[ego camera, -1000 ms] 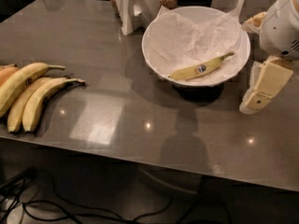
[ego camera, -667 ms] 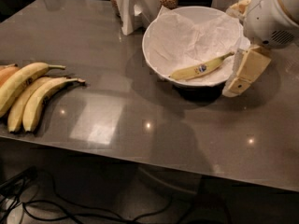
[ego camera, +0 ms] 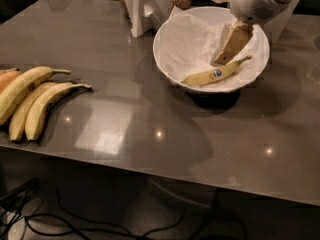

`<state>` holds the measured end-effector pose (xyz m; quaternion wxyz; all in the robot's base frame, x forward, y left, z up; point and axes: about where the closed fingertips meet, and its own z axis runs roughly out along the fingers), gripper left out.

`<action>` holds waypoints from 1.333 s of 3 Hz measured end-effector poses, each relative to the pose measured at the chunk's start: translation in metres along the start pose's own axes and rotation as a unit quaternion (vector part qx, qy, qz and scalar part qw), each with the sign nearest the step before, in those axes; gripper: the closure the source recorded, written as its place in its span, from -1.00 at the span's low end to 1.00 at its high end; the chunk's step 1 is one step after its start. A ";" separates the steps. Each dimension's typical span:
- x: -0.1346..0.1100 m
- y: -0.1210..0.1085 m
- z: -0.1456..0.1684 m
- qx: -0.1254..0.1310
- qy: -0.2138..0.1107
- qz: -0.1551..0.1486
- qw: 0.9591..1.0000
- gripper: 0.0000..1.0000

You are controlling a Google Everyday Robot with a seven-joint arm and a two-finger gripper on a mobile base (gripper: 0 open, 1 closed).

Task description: Pick banana from white bowl

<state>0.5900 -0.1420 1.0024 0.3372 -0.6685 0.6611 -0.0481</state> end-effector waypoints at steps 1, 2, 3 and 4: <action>-0.007 -0.022 0.026 -0.007 0.006 -0.025 1.000 -0.34; -0.004 -0.026 0.055 -0.032 0.028 -0.042 0.998 0.00; 0.007 -0.021 0.082 -0.060 0.059 -0.055 0.995 0.00; 0.027 -0.013 0.101 -0.088 0.094 -0.060 0.990 -0.08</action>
Offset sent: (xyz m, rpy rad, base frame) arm 0.0725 0.0264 -0.0511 -0.1728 0.0708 0.0815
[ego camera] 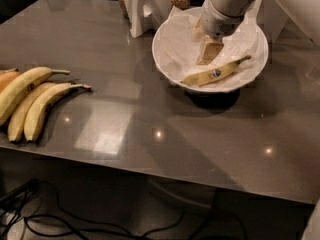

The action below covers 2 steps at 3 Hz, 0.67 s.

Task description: Pick banana from white bowl

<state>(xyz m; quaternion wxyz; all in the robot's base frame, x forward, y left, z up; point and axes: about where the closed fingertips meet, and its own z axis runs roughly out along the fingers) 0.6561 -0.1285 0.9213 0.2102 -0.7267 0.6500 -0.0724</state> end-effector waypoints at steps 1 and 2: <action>0.021 0.004 0.016 -0.022 0.026 0.010 0.999 -0.08; 0.041 0.006 0.026 -0.038 0.041 0.025 0.998 -0.08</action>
Offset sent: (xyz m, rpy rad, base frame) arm 0.0143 -0.0572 -0.0440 -0.0915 0.1171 -0.1109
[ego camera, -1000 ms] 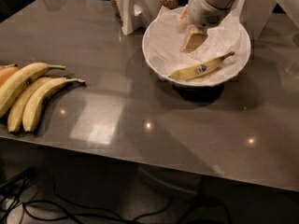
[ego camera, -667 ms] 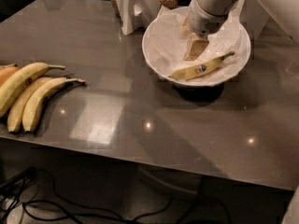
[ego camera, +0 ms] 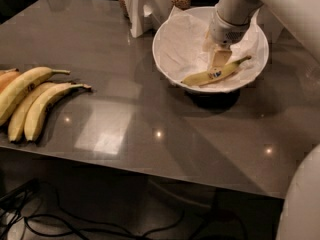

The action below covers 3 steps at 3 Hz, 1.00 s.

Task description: Pick banana from white bowl

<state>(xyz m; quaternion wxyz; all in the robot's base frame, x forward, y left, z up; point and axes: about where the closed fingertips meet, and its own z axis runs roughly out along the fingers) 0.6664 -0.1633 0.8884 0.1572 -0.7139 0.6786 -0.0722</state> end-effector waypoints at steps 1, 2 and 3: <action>0.015 0.004 0.011 -0.017 0.005 0.014 1.000 -0.10; 0.026 0.008 0.017 -0.029 0.005 0.024 0.999 -0.08; 0.031 0.014 0.022 -0.041 0.002 0.026 0.999 -0.04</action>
Offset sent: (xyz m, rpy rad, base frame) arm -0.0038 -0.0399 -0.0263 0.0050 0.0931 -0.0668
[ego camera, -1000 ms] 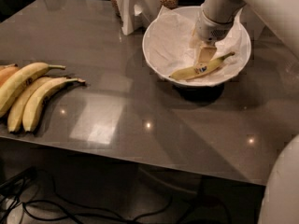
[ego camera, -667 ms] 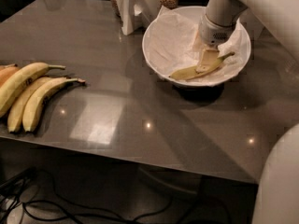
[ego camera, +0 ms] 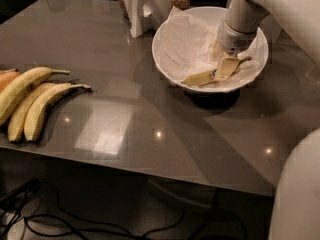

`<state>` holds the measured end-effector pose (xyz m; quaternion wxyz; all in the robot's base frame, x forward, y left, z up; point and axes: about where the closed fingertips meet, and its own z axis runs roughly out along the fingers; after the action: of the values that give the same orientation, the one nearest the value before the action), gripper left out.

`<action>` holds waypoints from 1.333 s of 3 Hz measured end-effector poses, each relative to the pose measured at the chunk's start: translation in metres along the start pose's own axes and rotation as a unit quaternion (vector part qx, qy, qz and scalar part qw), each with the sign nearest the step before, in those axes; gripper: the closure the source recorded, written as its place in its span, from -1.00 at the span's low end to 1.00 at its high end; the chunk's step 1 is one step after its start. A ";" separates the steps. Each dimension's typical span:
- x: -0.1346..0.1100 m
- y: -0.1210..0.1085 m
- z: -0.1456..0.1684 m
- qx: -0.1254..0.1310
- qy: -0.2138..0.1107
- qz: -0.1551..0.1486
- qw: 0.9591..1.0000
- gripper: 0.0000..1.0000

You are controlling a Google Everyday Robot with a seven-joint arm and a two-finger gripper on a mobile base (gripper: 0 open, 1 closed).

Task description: Pick banana from white bowl

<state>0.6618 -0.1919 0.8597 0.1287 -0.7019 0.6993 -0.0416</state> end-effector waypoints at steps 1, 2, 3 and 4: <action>-0.002 0.006 0.007 -0.011 -0.009 -0.001 1.000 0.04; -0.005 0.010 0.008 -0.015 -0.015 0.000 1.000 0.42; -0.008 0.013 0.000 -0.012 -0.024 0.004 1.000 0.89; -0.009 0.018 -0.028 0.010 -0.056 0.025 0.998 1.00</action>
Offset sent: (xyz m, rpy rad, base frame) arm -0.0152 0.0074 -0.0080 0.0443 0.0417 0.0139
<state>0.6375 -0.1863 0.8834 0.1761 -0.6842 0.7077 -0.0060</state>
